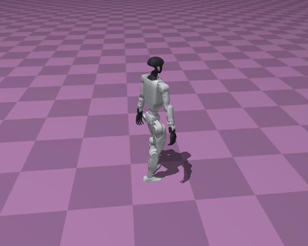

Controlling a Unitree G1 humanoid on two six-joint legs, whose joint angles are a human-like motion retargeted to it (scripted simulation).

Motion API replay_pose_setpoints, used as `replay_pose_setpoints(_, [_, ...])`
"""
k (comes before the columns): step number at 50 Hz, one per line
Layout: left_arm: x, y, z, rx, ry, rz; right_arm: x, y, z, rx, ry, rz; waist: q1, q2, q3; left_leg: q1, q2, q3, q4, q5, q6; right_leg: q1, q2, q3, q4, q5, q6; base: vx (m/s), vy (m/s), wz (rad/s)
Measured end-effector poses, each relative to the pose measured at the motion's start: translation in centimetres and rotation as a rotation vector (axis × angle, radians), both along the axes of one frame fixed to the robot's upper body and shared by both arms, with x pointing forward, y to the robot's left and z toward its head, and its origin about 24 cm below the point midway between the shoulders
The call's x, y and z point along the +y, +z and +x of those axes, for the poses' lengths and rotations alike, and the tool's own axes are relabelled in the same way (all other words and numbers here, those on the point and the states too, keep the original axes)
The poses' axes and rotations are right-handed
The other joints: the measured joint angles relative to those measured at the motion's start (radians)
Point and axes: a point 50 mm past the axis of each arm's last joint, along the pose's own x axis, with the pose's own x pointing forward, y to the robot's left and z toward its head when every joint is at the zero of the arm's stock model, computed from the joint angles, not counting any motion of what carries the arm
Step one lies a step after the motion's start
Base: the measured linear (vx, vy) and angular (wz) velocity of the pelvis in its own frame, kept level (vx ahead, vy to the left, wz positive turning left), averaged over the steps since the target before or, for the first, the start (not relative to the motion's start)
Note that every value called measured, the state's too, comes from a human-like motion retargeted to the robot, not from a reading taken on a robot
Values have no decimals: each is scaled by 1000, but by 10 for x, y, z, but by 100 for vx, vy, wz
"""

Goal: In place motions

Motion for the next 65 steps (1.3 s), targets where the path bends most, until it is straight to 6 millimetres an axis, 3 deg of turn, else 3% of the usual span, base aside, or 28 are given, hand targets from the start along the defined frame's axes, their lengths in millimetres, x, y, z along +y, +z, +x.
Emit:
replay_pose_setpoints(3, [2,4,-26,92,61,9,-5,2,-2,-30,-47,-37,-64,33,-29,118,-38,361,-208,-20,31,56,63,-142,-2,-60,-10,31,-22,275])
replay_pose_setpoints(4, [2,5,-34,115,88,12,-5,1,-3,-37,-67,-41,-90,47,-41,145,-51,377,-253,-42,30,71,87,-187,4,-74,-9,37,-23,294])
replay_pose_setpoints(7, [0,9,-54,164,182,14,3,-2,-8,-44,-117,-18,-107,53,-75,89,-62,169,-244,-62,30,81,99,-236,67,-62,-2,50,-24,149])
replay_pose_setpoints(9, [2,9,-53,159,228,19,21,-8,-7,-67,-175,30,-89,54,-58,103,-21,133,-232,-52,13,72,85,-251,178,13,-12,24,-23,116])
replay_pose_setpoints(10, [3,8,-48,145,237,24,31,-11,-5,-86,-212,50,-94,67,-43,141,4,174,-246,-54,18,67,86,-272,242,56,-21,10,-18,190])
replay_pose_setpoints(13, [8,5,-31,62,222,21,53,-16,4,-161,-316,163,-89,121,-15,155,51,23,-244,-53,23,-13,75,-249,551,117,-127,17,-15,209])
replay_pose_setpoints(14, [9,4,-27,50,212,16,60,-17,5,-161,-312,213,-92,126,-21,150,59,-9,-239,-51,21,-42,81,-215,604,112,-133,33,-22,176])
replay_pose_setpoints(17, [11,2,-7,6,160,11,90,-21,10,-140,-244,351,-83,110,-23,132,51,-119,-223,-40,21,-118,138,-42,650,94,-110,21,-22,193])
replay_pose_setpoints(20, [13,1,22,-80,90,6,103,-22,20,-165,-156,375,-100,94,5,127,18,-268,-232,-12,25,-145,185,101,565,60,-70,5,-31,260])
replay_pose_setpoints(25, [17,4,70,-214,-64,-19,109,-21,36,-172,110,360,-146,24,39,115,-86,-496,-246,42,22,-138,161,410,242,-30,-17,-3,-36,315])
replay_pose_setpoints(27, [18,5,78,-241,-105,-8,107,-21,36,-157,179,344,-154,-6,52,126,-129,-567,-253,58,16,-122,157,575,142,-23,10,-8,-37,304])
replay_pose_setpoints(28, [20,6,80,-250,-116,1,106,-20,36,-150,203,336,-153,-26,61,132,-151,-592,-254,66,10,-108,151,657,110,6,56,-6,-30,217])
replay_pose_setpoints(30, [23,7,79,-251,-110,17,105,-20,37,-135,231,324,-85,-23,71,146,-125,-596,-263,73,-10,-82,193,752,137,-32,54,-6,-29,114])
replay_pose_setpoints(32, [21,5,70,-217,-69,25,100,-20,39,-119,217,303,-61,-24,81,133,-136,-664,-247,82,-28,-95,84,406,120,-29,31,-9,-18,131])
replay_pose_setpoints(35, [16,2,52,-157,52,39,96,-18,48,-123,189,282,5,-25,71,118,-121,-642,-258,90,-41,-67,129,433,65,-19,-14,-21,-22,64])
replay_pose_setpoints(38, [13,2,17,-58,198,21,95,-16,58,-182,126,268,-89,-7,51,90,-120,-715,-272,132,-70,-49,106,291,17,-14,-6,-11,-17,225])
replay_pose_setpoints(42, [10,4,-11,29,218,24,95,-14,68,-251,36,291,-120,-7,67,86,-107,-697,-297,170,-106,-32,110,242,-10,-7,-24,-19,-10,138])
replay_pose_setpoints(44, [9,4,-24,53,208,45,95,-14,70,-257,10,308,-118,-22,63,86,-73,-534,-294,182,-55,-34,100,214,-25,1,-33,-24,-4,102])
replay_pose_setpoints(46, [3,5,-37,83,207,42,93,-14,68,-236,11,310,-137,-34,52,116,-11,-264,-296,175,-8,-41,82,175,-32,5,-38,-17,1,105])
replay_pose_setpoints(50, [-11,6,-55,134,256,22,93,-15,62,-188,55,288,-193,-50,42,167,76,56,-253,190,-20,-55,47,122,-28,7,-33,-14,4,91])
replay_pose_setpoints(53, [-18,6,-60,154,332,22,94,-17,55,-146,82,274,-255,-55,47,193,92,72,-211,198,-7,-50,30,66,-31,7,-33,-9,8,111])
replay_pose_setpoints(57, [-17,6,-55,146,352,24,94,-19,38,-86,75,271,-254,-55,35,219,74,-25,-200,197,-3,-62,21,53,-26,13,-29,4,19,28])
replay_pose_setpoints(62, [-5,1,-26,50,250,23,92,-21,16,-25,41,252,-232,-16,15,277,50,-68,-276,183,-71,-78,53,48,-37,34,-22,15,21,-11])
replay_pose_setpoints(65, [3,0,-4,-23,181,24,91,-21,8,-7,18,239,-242,3,7,293,29,-33,-340,148,-56,-69,64,31,-64,51,-9,30,33,17])
